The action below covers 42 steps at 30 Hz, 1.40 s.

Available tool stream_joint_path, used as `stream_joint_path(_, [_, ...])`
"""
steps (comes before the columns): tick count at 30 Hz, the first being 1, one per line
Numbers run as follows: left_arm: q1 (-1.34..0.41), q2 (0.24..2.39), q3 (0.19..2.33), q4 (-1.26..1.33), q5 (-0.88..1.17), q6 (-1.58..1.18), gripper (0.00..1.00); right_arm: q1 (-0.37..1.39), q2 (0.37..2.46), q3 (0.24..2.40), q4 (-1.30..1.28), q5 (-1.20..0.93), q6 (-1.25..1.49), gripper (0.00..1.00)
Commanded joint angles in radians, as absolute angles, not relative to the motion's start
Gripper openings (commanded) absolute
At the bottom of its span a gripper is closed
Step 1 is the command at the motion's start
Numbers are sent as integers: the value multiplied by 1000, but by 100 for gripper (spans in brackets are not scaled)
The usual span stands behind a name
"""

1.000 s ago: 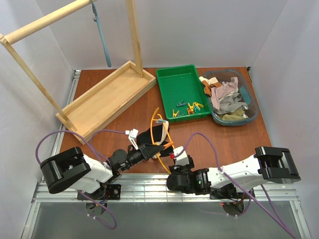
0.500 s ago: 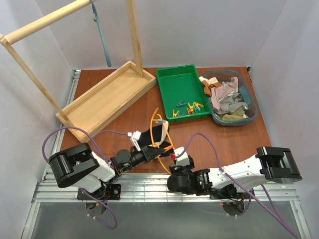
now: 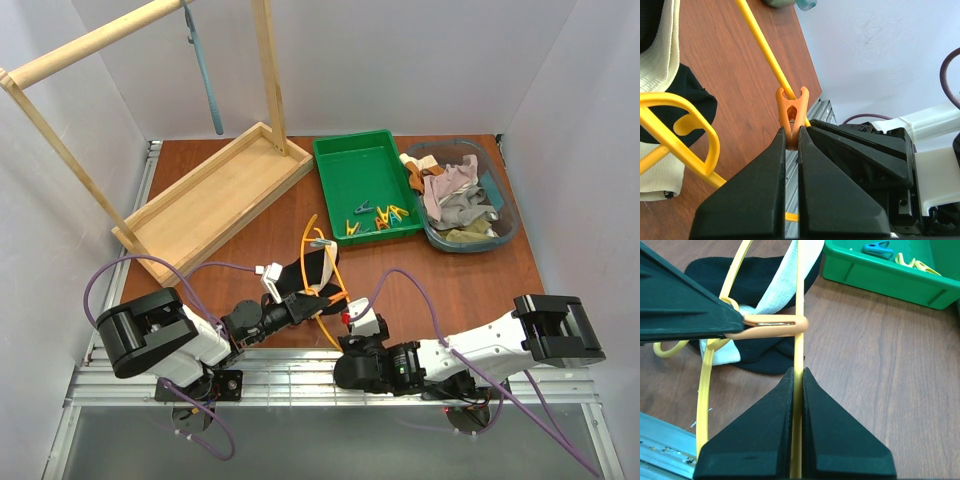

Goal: Clip the underwear to the hanger
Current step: Clamp the underwear onto the hanger.

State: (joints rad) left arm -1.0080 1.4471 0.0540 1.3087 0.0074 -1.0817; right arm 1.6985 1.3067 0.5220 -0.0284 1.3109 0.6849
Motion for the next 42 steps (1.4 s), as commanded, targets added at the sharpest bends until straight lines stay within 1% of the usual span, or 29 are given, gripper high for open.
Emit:
stream_joint_path(1, [-1014,1442,-146,1482,-15,-1085,0,1721,1304,571,2,1377,701,1])
stream_joint_path(6, [-1017,1468,-143,1508,-12,-1088,0,1736,1301,571,2,1379,709,1])
stream_joint_path(18, [-1031,1603,-123,1667,-2,-1098,0,1750,1308,563,11,1365,726,1])
stream_joint_path(25, [-1039,1589,-117,1666,-2,-1085,0,1752,1296,549,18,1364,723,1])
stream_joint_path(29, [-1043,1586,-121,1677,-2,-1077,0,1738,1250,516,18,1361,721,2])
stream_joint_path(30, [-1043,1585,-123,1675,-3,-1074,0,1732,1233,502,18,1358,730,5])
stream_joint_path(31, [-1043,1580,-123,1675,-5,-1071,0,1711,1214,483,18,1344,741,11])
stream_joint_path(32, [-1048,1577,-126,1677,-8,-1071,0,1692,1194,467,18,1330,745,17])
stream_joint_path(33, [-1046,1575,-127,1677,-9,-1068,0,1672,1149,431,18,1310,744,30])
stream_joint_path(35, [-1051,1566,-129,1677,-11,-1065,0,1605,1080,393,38,1246,735,40])
stream_joint_path(36, [-1052,1563,-130,1677,-11,-1062,0,1582,1054,338,70,1215,656,48])
stream_joint_path(37, [-1052,1556,-132,1678,-12,-1062,0,1528,1030,309,133,1131,616,51])
stream_joint_path(39, [-1055,1545,-138,1678,-17,-1054,0,1481,964,249,260,1063,563,56])
stream_joint_path(40, [-1055,1539,-141,1678,-18,-1051,0,1436,945,192,300,996,517,57])
stream_joint_path(42, [-1057,1517,-152,1678,-28,-1042,0,1399,913,147,398,944,490,58])
